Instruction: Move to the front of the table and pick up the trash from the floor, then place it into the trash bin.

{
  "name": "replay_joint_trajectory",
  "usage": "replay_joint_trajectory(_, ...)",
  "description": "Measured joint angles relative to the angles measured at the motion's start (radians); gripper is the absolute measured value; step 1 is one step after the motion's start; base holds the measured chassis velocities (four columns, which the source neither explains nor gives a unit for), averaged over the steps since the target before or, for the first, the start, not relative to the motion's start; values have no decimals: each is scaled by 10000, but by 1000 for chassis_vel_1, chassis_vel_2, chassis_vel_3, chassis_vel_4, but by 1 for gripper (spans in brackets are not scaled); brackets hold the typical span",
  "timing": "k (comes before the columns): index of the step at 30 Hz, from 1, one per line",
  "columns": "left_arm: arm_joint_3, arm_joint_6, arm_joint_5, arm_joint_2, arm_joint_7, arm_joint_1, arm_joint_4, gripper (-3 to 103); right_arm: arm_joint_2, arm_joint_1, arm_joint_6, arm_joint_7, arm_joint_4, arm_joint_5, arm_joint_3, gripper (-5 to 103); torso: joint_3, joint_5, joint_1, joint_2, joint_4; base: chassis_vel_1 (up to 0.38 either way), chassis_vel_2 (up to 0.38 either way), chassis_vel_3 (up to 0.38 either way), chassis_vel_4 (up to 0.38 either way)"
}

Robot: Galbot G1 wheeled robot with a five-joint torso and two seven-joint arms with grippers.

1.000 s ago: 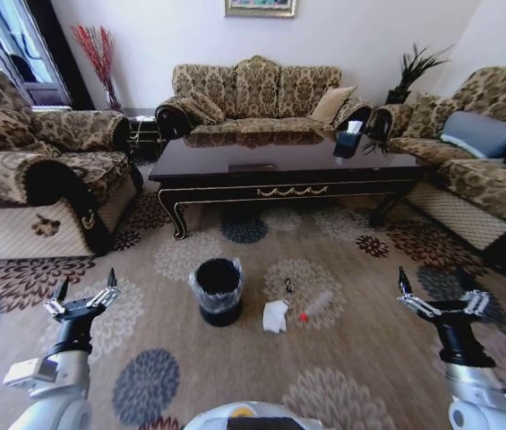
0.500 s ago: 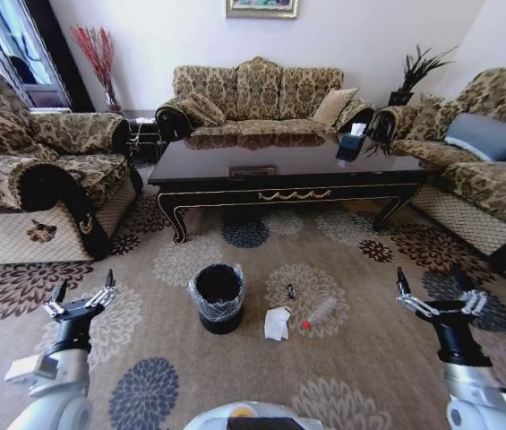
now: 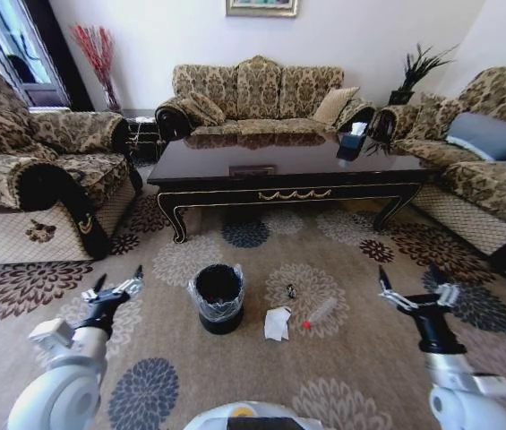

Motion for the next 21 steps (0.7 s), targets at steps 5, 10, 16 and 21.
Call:
replay_joint_trajectory(5, 316, 527, -688, 460, -138, -667, 862, 100, 38, -44, 311, 28, -355, -60, -70, 100, 0, 1, 0, 0, -3, 0, 0, 0, 0)
replay_joint_trajectory(10, 1208, -24, -802, 864, 360, -1590, 2279, 100, 120, 120, 714, 561, -1033, -354, -401, 100, 1, 5, 1, -1, 1, 0, 0, 0, 0)
replay_joint_trajectory(16, 2233, -261, -871, 675, 230, -2563, 3310, 100, 258, 252, 765, 966, -1480, -547, -658, 100, 1, 3, 1, 0, 0, 0, 0, 0, 0)
replay_joint_trajectory(21, 3374, -275, -864, 68, -511, -3864, 4334, 100, 437, 326, 775, 1092, -1809, -1182, -732, 100, 1, 4, 1, -1, -1, 0, 0, 0, 0)
